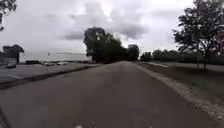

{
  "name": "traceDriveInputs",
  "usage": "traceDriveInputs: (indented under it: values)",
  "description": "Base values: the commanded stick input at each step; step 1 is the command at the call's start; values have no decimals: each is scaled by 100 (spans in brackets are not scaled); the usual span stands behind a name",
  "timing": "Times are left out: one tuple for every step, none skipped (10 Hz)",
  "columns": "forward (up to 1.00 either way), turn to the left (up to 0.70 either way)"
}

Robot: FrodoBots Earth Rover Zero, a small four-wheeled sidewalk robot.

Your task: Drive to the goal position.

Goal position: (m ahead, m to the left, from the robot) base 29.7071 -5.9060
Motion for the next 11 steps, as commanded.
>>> traceDriveInputs:
  values:
    - [100, -33]
    - [100, -38]
    - [100, -38]
    - [100, -38]
    - [100, -39]
    - [100, -35]
    - [100, -30]
    - [100, -26]
    - [100, -20]
    - [100, -13]
    - [100, -5]
